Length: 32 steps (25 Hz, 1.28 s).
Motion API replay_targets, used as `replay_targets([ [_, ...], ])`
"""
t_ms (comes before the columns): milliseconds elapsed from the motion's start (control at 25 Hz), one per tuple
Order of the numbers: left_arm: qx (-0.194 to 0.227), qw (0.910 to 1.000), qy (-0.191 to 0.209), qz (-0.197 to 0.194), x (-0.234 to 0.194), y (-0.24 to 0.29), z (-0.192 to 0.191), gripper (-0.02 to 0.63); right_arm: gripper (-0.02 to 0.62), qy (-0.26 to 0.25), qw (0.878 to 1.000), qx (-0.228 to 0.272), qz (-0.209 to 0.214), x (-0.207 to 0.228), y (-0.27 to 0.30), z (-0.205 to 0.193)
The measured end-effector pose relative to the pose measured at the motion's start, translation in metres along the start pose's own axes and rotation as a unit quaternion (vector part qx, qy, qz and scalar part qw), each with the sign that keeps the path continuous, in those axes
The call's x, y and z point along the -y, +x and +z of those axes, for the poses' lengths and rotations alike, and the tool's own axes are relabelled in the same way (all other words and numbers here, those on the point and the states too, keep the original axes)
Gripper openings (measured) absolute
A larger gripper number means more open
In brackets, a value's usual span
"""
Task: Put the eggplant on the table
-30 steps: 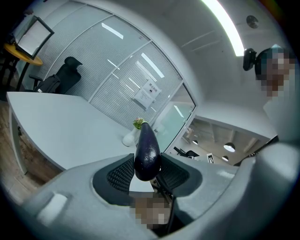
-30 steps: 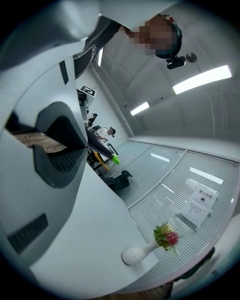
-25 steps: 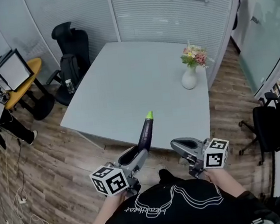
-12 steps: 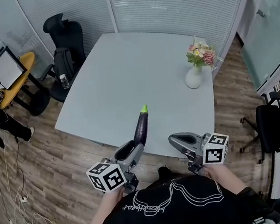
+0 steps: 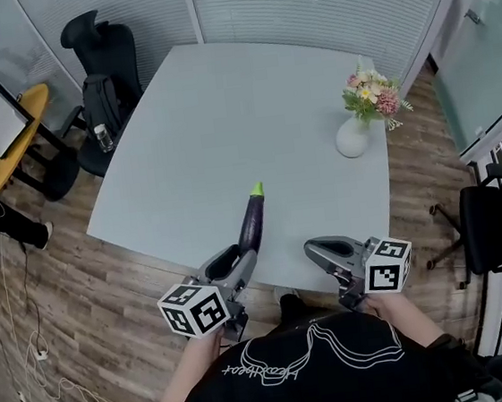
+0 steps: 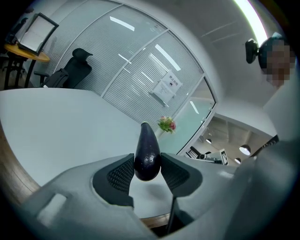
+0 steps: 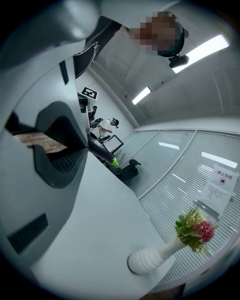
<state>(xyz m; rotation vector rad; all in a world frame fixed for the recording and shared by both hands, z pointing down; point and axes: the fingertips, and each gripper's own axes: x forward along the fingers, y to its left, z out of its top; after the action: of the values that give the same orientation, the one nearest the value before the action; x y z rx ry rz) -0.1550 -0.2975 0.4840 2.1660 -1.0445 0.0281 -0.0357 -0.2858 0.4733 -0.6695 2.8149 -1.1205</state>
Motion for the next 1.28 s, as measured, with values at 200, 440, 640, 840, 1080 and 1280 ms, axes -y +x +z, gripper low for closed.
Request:
replay_targets([
  [200, -0.016, 0.9996, 0.013, 0.02, -0.021, 0.02, 0.001, 0.183, 0.006, 0.01, 1.0, -0.005, -0.012, 0.019, 0.004, 0.002],
  [440, -0.039, 0.9978, 0.023, 0.047, -0.046, 0.046, -0.01, 0.183, 0.006, 0.023, 1.0, -0.003, -0.016, 0.039, 0.002, 0.003],
  [640, -0.06, 0.9962, 0.024, 0.059, -0.062, 0.065, -0.022, 0.183, 0.006, 0.034, 0.999, -0.001, -0.024, 0.055, -0.002, 0.002],
  [840, -0.082, 0.9937, 0.027, 0.071, -0.077, 0.083, -0.034, 0.183, 0.006, 0.044, 0.999, 0.001, -0.031, 0.065, -0.007, 0.001],
  [1080, -0.115, 0.9895, 0.017, 0.086, -0.096, 0.103, -0.053, 0.183, 0.006, 0.055, 0.998, 0.004, -0.04, 0.079, -0.014, 0.002],
  [1280, -0.135, 0.9866, 0.005, 0.092, -0.106, 0.113, -0.068, 0.183, 0.006, 0.064, 0.997, 0.004, -0.044, 0.087, -0.016, -0.001],
])
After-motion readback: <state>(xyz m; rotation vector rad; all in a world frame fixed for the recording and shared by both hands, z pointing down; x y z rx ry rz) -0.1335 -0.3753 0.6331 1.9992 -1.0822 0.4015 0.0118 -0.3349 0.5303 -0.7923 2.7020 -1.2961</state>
